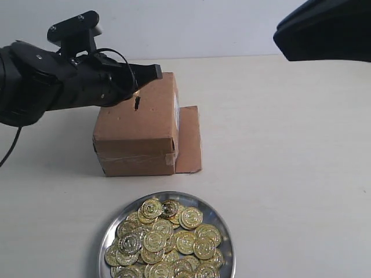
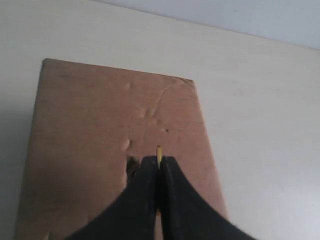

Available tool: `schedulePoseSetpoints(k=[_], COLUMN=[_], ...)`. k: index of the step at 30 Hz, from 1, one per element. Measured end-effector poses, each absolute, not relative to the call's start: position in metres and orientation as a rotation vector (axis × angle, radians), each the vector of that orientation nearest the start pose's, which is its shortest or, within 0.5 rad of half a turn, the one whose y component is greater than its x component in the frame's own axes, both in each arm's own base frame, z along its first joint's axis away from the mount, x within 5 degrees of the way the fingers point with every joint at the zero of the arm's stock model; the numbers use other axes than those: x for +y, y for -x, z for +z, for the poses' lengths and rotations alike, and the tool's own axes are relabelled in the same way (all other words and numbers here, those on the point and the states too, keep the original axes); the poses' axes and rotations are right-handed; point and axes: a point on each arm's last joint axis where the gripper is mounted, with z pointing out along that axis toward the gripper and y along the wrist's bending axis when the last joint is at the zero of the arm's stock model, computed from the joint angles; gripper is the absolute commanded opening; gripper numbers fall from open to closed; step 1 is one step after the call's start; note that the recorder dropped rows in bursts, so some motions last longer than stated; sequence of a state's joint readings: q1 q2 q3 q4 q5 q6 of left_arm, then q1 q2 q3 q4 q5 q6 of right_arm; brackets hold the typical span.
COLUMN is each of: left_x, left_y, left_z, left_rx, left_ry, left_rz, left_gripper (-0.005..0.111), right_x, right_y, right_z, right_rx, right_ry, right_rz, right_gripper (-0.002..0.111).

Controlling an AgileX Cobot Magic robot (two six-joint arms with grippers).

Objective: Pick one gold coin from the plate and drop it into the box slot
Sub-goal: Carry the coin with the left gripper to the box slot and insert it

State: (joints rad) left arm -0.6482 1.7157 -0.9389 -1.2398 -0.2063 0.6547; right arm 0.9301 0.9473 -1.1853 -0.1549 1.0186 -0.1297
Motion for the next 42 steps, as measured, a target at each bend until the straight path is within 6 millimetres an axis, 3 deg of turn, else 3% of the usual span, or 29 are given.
schedulePoseSetpoints(k=[9,17,29,42], left_x=[-0.203,-0.218,-0.216,-0.222], left_y=[-0.307,-0.306,-0.309,-0.307], left_z=[0.194,0.194,0.199,0.191], left_rx=[2.220,2.238,2.237,2.256], left_ry=[0.071,0.005,0.004,-0.036], left_rz=[-0.397,-0.276,-0.214,-0.202], left_gripper=[0.000,0.000,0.000,0.000], right_x=[0.123,0.123,0.123,0.123], right_y=[-0.107,-0.107,-0.107,-0.107], right_z=[0.415,0.415,0.414,0.414], right_rx=[1.990,1.993,1.997,1.997], right_ry=[1.184,1.186,1.188,1.188], right_rz=[0.216,0.214,0.212,0.212], right_gripper=[0.000,0.000,0.000,0.000])
